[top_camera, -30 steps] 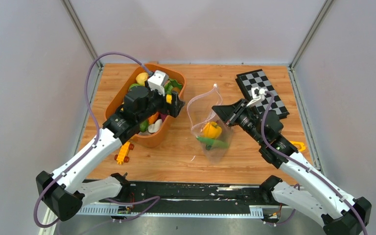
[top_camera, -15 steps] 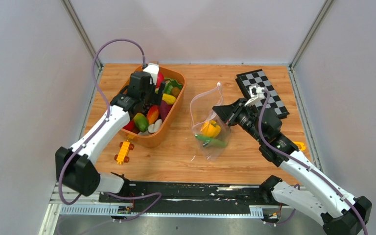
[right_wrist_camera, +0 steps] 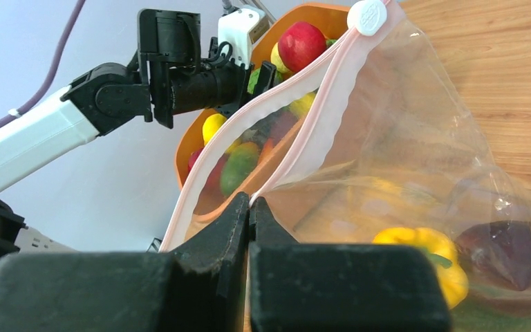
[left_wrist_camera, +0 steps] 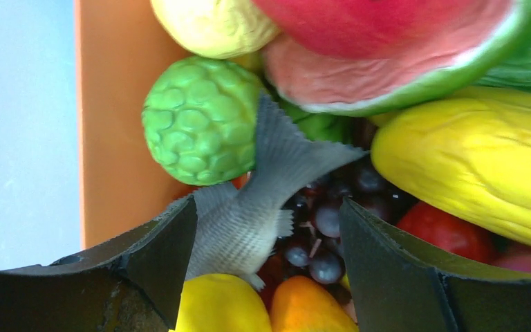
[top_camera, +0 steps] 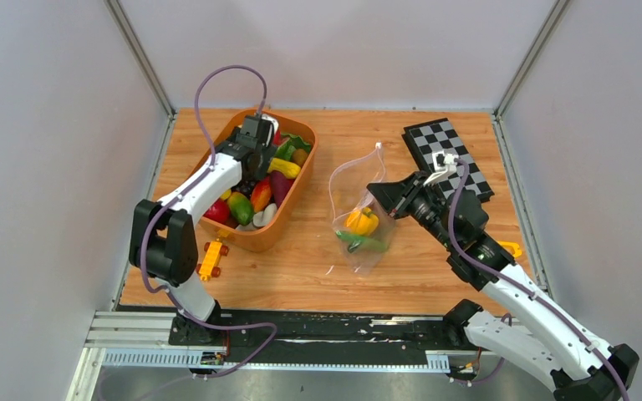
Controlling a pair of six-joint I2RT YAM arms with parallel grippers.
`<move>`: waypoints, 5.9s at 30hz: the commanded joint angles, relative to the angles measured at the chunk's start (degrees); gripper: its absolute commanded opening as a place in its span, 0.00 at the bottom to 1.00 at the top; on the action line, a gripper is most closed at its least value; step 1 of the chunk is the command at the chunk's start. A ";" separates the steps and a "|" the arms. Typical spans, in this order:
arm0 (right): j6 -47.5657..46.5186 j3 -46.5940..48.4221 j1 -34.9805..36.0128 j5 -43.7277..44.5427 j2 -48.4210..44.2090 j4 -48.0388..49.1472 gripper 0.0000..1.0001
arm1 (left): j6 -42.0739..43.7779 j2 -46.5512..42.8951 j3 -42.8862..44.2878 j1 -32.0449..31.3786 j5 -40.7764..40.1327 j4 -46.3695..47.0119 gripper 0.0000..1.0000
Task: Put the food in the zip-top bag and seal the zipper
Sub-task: Pick up the fake fish from the bin, then place the fake fish in the zipper food storage bag, then adjust the zipper food storage bag at the center of the board.
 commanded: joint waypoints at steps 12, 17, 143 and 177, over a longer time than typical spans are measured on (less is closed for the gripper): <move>-0.67 -0.41 -0.16 3.34 -1.95 2.42 0.00 | 1.58 3.69 -1.55 0.94 -7.32 4.32 0.65; -0.51 -0.32 -0.17 3.03 -1.59 2.69 0.00 | 0.84 4.15 -3.04 0.98 -11.05 7.02 0.55; 2.05 0.74 -0.19 -0.36 1.20 6.91 0.00 | -33.46 -27.61 -28.81 -18.84 49.92 58.25 0.66; -1.11 2.35 -0.15 -2.51 2.17 4.18 0.00 | -24.67 -28.05 -17.90 -18.85 38.57 20.49 0.54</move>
